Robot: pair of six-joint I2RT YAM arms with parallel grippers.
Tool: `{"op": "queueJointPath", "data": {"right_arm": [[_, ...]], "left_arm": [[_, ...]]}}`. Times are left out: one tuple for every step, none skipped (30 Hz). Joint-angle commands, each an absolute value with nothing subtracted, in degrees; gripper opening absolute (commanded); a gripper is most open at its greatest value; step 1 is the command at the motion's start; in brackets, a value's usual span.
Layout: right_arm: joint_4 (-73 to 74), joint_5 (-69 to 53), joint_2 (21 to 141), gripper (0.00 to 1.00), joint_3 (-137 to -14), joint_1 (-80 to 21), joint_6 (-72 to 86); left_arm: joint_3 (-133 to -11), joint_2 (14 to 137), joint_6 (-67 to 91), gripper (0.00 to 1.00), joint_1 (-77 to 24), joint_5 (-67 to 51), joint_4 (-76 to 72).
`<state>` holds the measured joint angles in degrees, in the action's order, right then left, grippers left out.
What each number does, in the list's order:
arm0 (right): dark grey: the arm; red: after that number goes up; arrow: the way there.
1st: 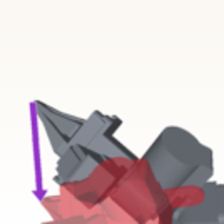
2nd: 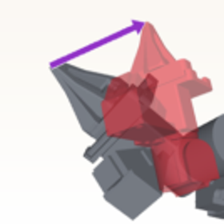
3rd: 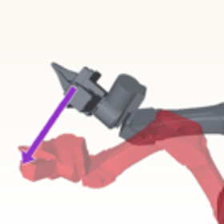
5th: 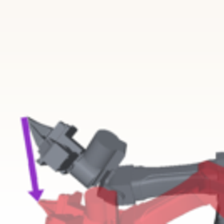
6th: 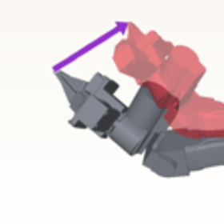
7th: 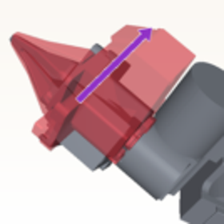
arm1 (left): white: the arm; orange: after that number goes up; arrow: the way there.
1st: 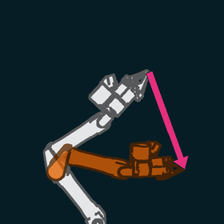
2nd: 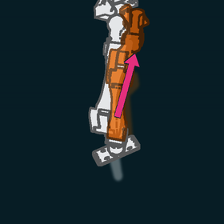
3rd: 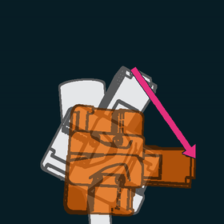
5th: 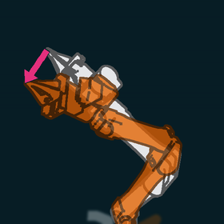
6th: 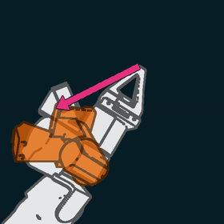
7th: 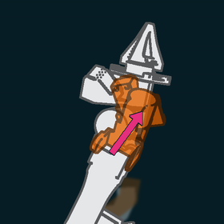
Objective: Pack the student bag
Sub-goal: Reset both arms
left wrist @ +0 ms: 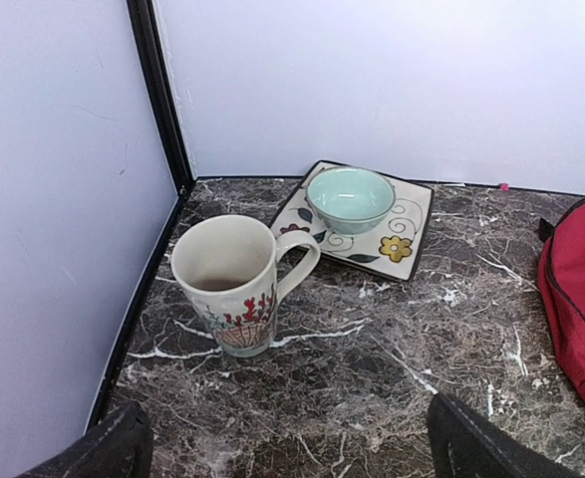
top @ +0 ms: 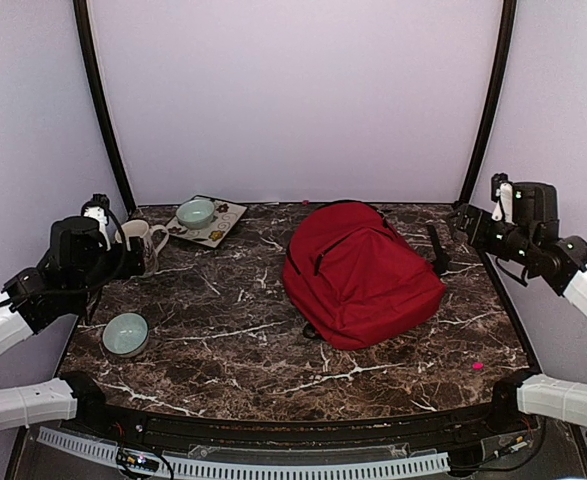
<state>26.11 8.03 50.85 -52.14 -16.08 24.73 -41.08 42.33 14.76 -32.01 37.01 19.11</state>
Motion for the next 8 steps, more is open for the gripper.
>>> {"op": "queueJointPath", "data": {"right_arm": [[21.8, 4.6, 44.7, 1.00, -47.2, -15.8, 29.5], [21.6, 4.3, 44.4, 1.00, -47.0, -15.9, 29.5], [21.6, 3.9, 44.5, 1.00, -47.1, -15.9, 29.6], [21.6, 3.8, 44.5, 1.00, -47.0, -15.9, 30.1], [21.3, 4.1, 44.5, 1.00, -46.8, -15.8, 30.8], [21.1, 5.0, 44.4, 1.00, -46.7, -15.9, 31.8], [21.2, 6.1, 44.3, 1.00, -46.8, -15.9, 32.7], [21.6, 7.3, 44.4, 1.00, -47.0, -15.9, 33.4]], "left_arm": [[-40.3, 40.8, 17.7, 0.99, -31.8, 36.4, 22.6], [-40.6, 40.6, 17.7, 0.99, -31.8, 36.4, 23.5], [-40.7, 40.5, 17.8, 0.99, -31.8, 36.6, 24.2], [-40.9, 40.5, 17.8, 0.99, -31.8, 36.6, 24.9], [-40.9, 40.2, 17.9, 0.99, -31.8, 36.6, 25.4], [-40.8, 40.0, 17.9, 0.99, -31.8, 36.7, 25.7], [-40.8, 39.8, 18.0, 0.99, -31.8, 36.6, 25.9], [-40.8, 39.7, 18.1, 0.99, -31.8, 36.6, 26.0]]}}
